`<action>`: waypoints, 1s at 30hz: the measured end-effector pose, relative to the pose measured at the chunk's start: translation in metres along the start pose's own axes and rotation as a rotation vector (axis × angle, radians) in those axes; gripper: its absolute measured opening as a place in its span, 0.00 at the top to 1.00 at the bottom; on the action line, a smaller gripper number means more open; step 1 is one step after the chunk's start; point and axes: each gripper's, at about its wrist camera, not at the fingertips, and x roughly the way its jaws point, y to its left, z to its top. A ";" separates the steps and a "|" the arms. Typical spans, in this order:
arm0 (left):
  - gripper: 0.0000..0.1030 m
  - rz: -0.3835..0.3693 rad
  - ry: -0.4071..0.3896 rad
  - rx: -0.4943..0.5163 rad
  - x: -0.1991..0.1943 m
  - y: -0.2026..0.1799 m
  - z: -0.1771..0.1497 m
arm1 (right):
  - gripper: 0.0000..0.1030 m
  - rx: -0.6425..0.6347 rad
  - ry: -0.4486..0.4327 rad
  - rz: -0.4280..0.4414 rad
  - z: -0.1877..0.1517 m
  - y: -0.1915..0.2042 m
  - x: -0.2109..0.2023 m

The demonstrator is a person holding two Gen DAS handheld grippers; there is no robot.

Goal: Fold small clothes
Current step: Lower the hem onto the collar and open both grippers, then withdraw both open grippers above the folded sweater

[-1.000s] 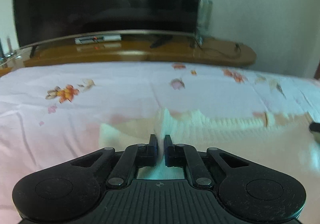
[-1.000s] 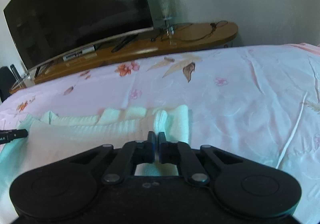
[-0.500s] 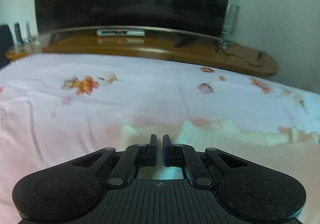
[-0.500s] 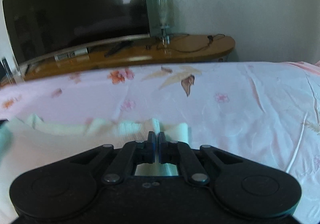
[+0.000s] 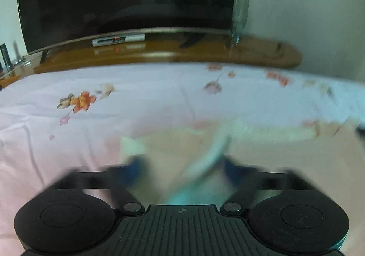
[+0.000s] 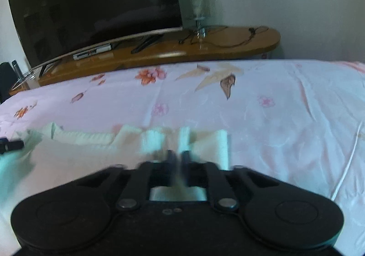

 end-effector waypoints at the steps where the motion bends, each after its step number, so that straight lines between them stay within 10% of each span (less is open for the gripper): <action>1: 0.56 0.008 -0.011 -0.010 -0.001 0.001 0.000 | 0.96 -0.006 -0.025 -0.013 0.002 0.000 -0.003; 5: 0.93 0.025 -0.034 0.005 -0.005 -0.004 0.002 | 0.96 0.009 -0.033 -0.077 0.004 -0.007 -0.001; 15: 0.97 0.142 -0.046 -0.075 0.002 0.020 -0.003 | 0.95 0.033 -0.052 -0.071 0.004 -0.010 0.000; 22: 0.97 0.033 -0.083 -0.015 -0.039 -0.007 -0.004 | 0.78 0.019 -0.037 -0.062 0.000 -0.006 -0.018; 27: 0.88 -0.091 -0.031 0.048 -0.041 -0.048 -0.011 | 0.78 -0.016 -0.038 0.066 -0.007 0.026 -0.042; 30: 0.52 -0.033 -0.040 0.079 -0.034 -0.060 -0.021 | 0.80 -0.053 -0.006 0.115 -0.018 0.049 -0.040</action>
